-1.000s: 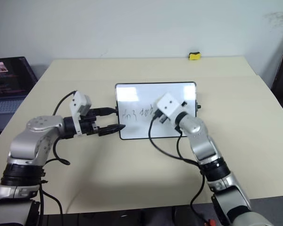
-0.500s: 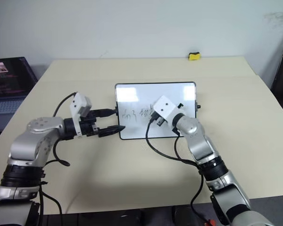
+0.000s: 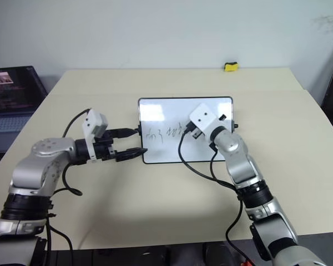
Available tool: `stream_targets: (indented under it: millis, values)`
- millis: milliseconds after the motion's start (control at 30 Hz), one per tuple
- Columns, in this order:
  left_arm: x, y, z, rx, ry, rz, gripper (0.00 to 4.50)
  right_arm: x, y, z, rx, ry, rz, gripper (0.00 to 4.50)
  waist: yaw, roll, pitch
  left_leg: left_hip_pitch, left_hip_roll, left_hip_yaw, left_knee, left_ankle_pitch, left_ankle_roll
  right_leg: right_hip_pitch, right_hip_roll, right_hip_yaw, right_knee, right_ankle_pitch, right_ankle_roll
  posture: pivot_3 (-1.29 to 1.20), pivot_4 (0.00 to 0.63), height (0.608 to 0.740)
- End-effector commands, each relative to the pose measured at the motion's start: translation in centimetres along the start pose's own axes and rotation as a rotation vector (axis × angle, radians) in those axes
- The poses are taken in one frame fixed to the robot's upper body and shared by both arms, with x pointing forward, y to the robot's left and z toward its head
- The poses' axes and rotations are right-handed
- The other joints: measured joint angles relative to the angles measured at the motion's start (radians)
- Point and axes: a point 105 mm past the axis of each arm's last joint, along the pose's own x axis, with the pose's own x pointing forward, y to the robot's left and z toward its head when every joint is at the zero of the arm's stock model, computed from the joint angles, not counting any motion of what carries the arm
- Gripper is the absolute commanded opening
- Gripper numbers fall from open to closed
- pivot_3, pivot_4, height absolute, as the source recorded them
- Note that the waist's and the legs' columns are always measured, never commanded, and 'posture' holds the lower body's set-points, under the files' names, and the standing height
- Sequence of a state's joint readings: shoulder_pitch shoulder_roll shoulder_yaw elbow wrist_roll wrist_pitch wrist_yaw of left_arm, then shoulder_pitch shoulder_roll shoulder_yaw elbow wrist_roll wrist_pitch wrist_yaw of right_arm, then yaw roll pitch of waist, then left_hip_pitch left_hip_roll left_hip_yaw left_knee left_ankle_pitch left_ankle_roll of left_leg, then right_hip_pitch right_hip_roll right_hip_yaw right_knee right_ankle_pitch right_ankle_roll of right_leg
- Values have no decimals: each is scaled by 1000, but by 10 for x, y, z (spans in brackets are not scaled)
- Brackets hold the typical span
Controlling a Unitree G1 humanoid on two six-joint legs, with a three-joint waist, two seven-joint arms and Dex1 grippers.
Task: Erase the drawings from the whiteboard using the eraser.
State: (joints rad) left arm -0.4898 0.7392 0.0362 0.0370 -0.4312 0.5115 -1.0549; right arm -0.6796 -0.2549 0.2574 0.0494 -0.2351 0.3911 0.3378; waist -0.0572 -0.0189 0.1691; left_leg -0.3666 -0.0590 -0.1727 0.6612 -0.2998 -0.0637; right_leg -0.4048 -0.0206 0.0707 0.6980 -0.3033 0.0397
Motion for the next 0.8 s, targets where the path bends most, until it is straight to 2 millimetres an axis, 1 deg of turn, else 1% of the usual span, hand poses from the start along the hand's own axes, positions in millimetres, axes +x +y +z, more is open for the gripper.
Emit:
stream_targets:
  millis: [33, 67, 167, 300, 367, 500, 567, 667, 733, 800]
  values:
    - [-3, 0, 14, 55, -36, 5, 4500, -3, 14, -12, -11, 52, 71, 986, 0, 0, 0, 0, 0, 0, 0, 0, 0, 0, 0, 0, 0, 0, 0, 0, 150, 740]
    - [-3, 0, 14, 55, -36, 5, 4500, -4, 24, -14, -16, 59, 116, 986, 0, 0, 0, 0, 0, 0, 0, 0, 0, 0, 0, 0, 0, 0, 0, 0, 150, 740]
    - [-3, -1, 14, 54, -36, 5, 4500, -9, 40, -16, -31, 68, 202, 986, -1, 0, 0, 0, 0, 0, 0, 0, 0, 0, 0, 0, 0, 0, 0, 0, 150, 740]
    - [-3, -1, 13, 52, -35, 3, 4500, -11, 50, -17, -47, 78, 253, 986, -7, 0, 0, 1, 0, 0, 0, 0, 0, 0, 0, 0, 1, 0, 0, 0, 150, 740]
    - [-2, -2, 13, 51, -35, 2, 4500, -8, 44, -16, -65, 76, 210, 986, -7, 0, 0, 1, 0, 0, 0, 0, 0, 1, 0, 0, 1, 0, 0, 0, 150, 740]
    - [-2, -2, 14, 52, -35, -2, 4500, 2, 3, -2, -63, 33, -1, 986, -7, 0, 0, 1, 0, 0, 0, 0, 0, 1, 0, 0, 1, 1, 0, 0, 150, 740]
    - [-1, -2, 14, 52, -36, -3, 4500, 3, -7, 3, -59, 14, -54, 986, -2, 0, 0, 1, 0, 0, 0, 0, 0, 0, 0, 0, 1, 2, 0, 0, 150, 740]
    - [-1, -3, 14, 51, -36, -6, 4500, 5, -9, 6, -53, -3, -70, 986, 3, 0, 0, 1, 0, 0, 0, 0, 0, 0, 0, 0, 1, 2, 0, 0, 150, 740]
    - [0, -3, 14, 51, -36, -7, 4500, 5, -2, 5, -53, 1, -39, 986, 2, 0, 0, 1, 0, 0, 0, 0, 0, 0, 0, 0, 0, 2, 0, 0, 150, 740]
    - [0, -3, 14, 50, -37, -6, 4500, 3, 14, -3, -56, 33, 40, 986, 0, 0, 0, 1, 0, 0, 0, 0, 0, 0, 0, 0, 0, 2, 0, 0, 150, 740]
